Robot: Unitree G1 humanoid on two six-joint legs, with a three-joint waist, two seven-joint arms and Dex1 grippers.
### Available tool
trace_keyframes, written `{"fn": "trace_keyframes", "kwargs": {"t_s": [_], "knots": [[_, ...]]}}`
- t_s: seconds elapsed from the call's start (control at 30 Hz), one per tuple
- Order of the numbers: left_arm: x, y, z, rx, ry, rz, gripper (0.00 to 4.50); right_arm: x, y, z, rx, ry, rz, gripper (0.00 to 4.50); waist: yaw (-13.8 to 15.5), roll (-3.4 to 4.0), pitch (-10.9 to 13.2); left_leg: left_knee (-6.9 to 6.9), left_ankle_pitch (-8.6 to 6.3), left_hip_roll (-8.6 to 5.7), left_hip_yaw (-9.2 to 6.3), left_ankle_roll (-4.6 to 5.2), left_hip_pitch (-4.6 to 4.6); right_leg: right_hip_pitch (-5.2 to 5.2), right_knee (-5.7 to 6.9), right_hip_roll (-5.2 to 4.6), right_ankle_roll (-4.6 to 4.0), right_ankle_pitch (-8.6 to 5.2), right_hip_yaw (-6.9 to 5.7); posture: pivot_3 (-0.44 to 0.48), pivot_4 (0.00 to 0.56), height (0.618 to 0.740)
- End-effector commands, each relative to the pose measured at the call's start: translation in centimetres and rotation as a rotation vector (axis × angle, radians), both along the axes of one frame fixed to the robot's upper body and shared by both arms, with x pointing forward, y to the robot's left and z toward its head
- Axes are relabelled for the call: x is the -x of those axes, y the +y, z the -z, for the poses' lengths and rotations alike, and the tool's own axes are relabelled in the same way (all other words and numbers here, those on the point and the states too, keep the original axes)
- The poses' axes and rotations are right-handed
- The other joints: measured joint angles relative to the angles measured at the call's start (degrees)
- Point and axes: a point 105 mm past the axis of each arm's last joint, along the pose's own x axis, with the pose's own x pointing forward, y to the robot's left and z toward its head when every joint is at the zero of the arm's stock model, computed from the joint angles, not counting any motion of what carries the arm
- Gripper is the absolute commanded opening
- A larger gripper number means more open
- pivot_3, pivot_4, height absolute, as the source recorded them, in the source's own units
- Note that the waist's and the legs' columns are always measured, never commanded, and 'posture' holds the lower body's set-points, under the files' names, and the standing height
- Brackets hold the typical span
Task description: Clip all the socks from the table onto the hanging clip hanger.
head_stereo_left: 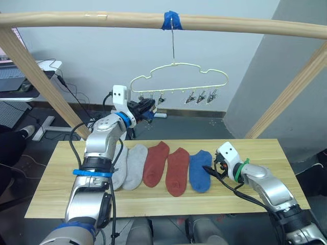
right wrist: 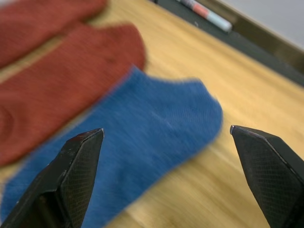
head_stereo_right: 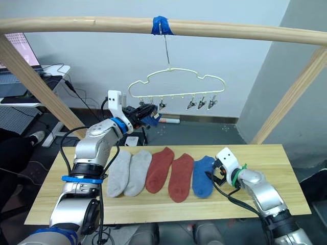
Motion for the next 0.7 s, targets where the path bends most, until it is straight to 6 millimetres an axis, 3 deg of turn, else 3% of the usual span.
{"fn": "trace_keyframes", "kwargs": {"t_s": [0.03, 0.27, 0.37, 0.53, 0.7], "knots": [[0.7, 0.6, 0.0, 0.004, 0.04, 0.009, 0.03, -1.2, 0.7, 0.7, 0.003, -0.016, -0.003, 4.5, 0.0, 0.01, 0.0, 0.0, 0.0, 0.01, -0.01, 0.0, 0.07, 0.04, 0.03, 0.01, 0.01, -0.01, 0.0, -0.052, 0.165, 0.74], [1.4, 0.5, 0.0, 0.008, 0.054, 0.007, 0.03, -1.8, 1.3, 2.7, 0.009, 0.028, 0.007, 4.5, 0.7, 0.03, 0.0, 0.01, 0.0, -0.02, 0.02, -0.01, 0.1, 0.08, 0.09, -0.03, -0.11, 0.06, 0.03, -0.022, 0.168, 0.74], [1.7, 0.5, 0.3, 0.009, 0.062, 0.006, 0.03, -1.5, 1.1, 3.6, 0.042, 0.044, -0.009, 3.95, 0.7, 0.03, 0.0, 0.01, 0.0, -0.02, 0.02, -0.01, 0.12, 0.08, 0.11, -0.02, -0.12, 0.07, 0.02, -0.014, 0.168, 0.74], [1.9, 0.7, 0.2, 0.012, 0.068, 0.002, 0.03, -0.7, 1.1, 4.3, 0.095, 0.021, -0.084, 2.24, 0.7, 0.03, 0.0, 0.0, 0.0, -0.01, 0.02, 0.0, 0.24, 0.18, 0.12, -0.02, -0.01, 0.01, 0.02, -0.004, 0.164, 0.74], [2.1, 0.4, 0.2, 0.067, 0.111, 0.021, 0.03, -0.5, 1.4, 3.3, 0.083, -0.038, -0.136, 0.58, 0.8, 0.03, 0.0, 0.01, 0.0, -0.03, 0.02, -0.01, 0.31, 0.28, 0.12, -0.03, 0.03, -0.02, 0.03, -0.007, 0.164, 0.74]]}}
